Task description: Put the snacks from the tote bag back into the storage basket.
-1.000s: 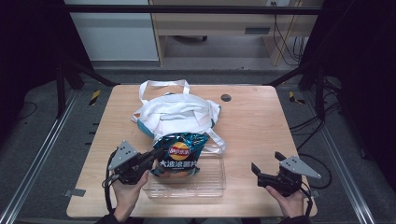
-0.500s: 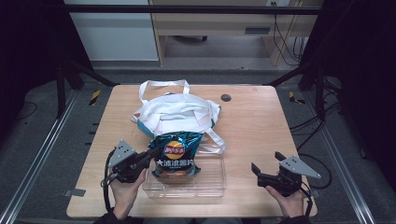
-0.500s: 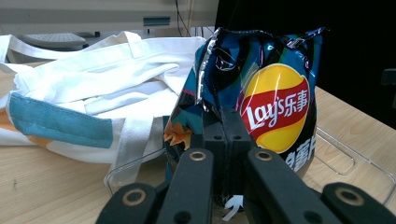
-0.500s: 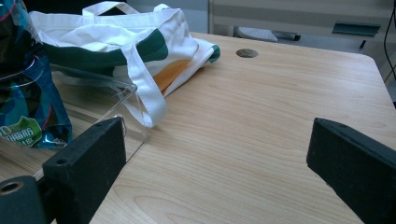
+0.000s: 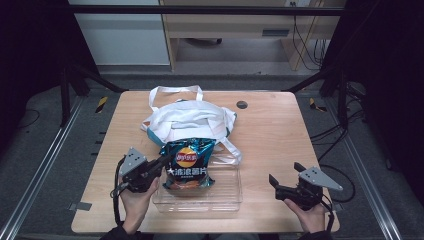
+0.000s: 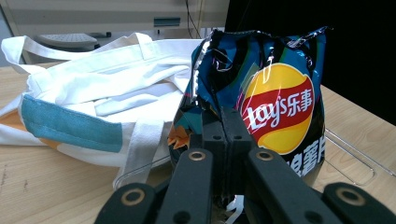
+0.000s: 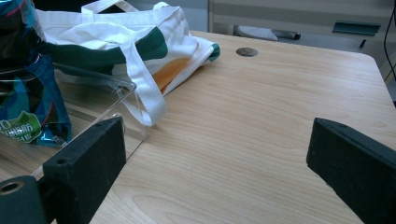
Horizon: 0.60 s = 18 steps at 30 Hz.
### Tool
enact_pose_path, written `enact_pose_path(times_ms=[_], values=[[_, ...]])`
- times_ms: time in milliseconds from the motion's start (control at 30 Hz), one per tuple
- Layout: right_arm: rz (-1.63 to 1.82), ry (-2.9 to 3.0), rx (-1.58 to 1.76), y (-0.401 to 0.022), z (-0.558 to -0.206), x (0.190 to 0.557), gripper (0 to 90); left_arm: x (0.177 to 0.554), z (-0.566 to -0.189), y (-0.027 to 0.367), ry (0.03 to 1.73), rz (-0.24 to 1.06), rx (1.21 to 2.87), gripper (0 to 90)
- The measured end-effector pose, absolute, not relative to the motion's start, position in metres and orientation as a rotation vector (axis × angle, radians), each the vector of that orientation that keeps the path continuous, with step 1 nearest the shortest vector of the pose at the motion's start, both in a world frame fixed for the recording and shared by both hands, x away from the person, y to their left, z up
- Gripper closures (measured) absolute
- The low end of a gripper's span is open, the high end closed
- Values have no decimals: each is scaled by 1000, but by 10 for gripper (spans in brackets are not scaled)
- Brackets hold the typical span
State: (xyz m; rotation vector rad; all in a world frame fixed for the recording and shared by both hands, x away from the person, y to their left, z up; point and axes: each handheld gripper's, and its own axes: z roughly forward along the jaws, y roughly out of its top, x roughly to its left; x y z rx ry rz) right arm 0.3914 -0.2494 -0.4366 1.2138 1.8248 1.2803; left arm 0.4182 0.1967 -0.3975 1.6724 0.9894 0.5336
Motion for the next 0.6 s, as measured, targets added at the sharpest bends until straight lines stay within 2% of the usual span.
enact_pose_path(times_ms=[600], values=[[1274,1830,1211,-249,-437,392,50,429,-400,192,1020,570,1648,887]])
